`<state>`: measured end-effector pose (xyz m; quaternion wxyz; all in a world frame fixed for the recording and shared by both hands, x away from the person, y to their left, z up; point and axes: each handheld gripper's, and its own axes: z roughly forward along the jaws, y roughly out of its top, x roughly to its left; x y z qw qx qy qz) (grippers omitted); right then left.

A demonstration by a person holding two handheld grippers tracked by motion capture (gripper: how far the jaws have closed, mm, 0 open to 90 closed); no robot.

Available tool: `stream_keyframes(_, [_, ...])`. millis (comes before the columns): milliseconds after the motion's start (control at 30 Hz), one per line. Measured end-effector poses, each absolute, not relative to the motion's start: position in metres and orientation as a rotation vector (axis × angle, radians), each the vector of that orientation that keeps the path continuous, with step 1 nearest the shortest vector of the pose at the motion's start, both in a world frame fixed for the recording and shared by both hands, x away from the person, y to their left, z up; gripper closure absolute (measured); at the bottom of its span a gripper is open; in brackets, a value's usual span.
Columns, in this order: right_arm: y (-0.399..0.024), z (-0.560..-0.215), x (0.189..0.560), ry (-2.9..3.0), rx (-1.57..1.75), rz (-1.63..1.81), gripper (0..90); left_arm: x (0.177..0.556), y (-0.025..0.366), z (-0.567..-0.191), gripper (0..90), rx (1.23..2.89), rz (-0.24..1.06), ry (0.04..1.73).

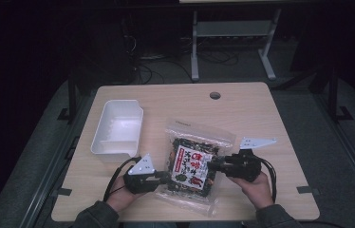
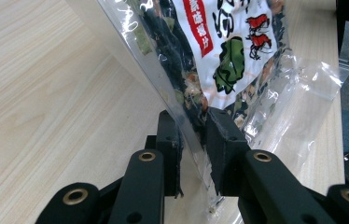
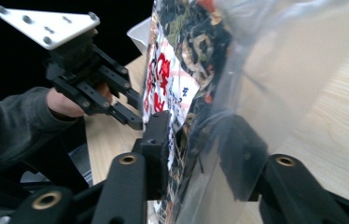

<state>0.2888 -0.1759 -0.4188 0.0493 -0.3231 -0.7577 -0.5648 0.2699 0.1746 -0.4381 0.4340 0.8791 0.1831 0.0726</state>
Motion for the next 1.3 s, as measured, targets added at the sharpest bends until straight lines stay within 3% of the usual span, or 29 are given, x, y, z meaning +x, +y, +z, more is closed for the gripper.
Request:
stream_keyframes(467, [-0.158, -0.404, 0.281, -2.321, -0.877, -1.751, 73.2, 0.269, 0.175, -0.437, 72.9, 2.201, 0.215, 0.44])
stream_keyframes(733, [-0.155, -0.392, 0.274, -2.335, -0.861, -1.767, 74.6, 0.268, 0.177, -0.436, 66.6, 2.181, 0.237, 0.449])
stream_keyframes(1300, [-0.152, -0.363, 0.275, -2.423, -1.178, -1.917, 74.9, 0.252, 0.194, -0.431, 53.3, 2.23, 0.309, 0.462])
